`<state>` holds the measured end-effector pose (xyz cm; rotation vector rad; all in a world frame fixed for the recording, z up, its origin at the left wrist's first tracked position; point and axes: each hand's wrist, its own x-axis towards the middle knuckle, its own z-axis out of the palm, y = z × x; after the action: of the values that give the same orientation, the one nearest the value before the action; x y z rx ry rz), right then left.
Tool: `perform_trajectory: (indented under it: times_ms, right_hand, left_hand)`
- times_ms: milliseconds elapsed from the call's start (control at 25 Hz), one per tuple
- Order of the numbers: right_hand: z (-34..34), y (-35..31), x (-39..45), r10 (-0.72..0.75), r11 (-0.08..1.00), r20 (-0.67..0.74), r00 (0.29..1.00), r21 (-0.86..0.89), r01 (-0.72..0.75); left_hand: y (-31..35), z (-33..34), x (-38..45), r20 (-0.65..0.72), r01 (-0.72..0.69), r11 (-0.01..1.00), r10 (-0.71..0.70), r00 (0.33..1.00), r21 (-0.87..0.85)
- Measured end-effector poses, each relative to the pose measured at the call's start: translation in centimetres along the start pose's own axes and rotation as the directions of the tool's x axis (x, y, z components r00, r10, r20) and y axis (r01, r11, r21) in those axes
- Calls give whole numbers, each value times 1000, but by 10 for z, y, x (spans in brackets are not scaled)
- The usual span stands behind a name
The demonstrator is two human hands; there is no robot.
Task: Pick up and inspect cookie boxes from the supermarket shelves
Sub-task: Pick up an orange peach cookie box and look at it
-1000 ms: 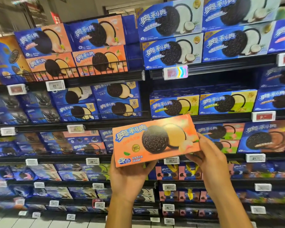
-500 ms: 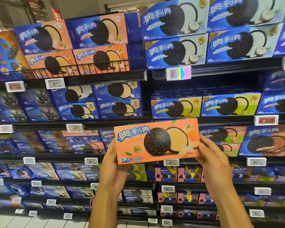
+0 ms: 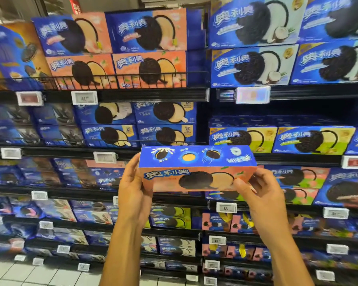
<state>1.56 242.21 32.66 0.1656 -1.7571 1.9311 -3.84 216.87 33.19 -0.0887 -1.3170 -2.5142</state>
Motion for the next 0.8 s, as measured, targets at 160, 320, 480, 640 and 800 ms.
perform_trajectory:
  times_ms: [160,320,480,640,800]
  right_hand:
    - [29,-3,1,-70,996,-4,998,58,70]
    - [55,-5,0,-117,991,0,993,64,117]
    - [73,-1,-6,-97,995,21,995,-1,97]
    - [96,2,-11,-100,994,9,995,-39,101]
    - [112,9,-18,-105,987,-18,994,-124,102]
  left_hand:
    - [11,-11,14,-91,-49,999,47,995,-24]
    - [26,-25,28,-66,-51,996,45,997,-80]
    - [35,-38,39,12,-32,988,34,999,-150]
    - [48,-53,45,77,-23,979,39,996,-205]
    - [56,-71,50,116,-21,996,31,993,-89]
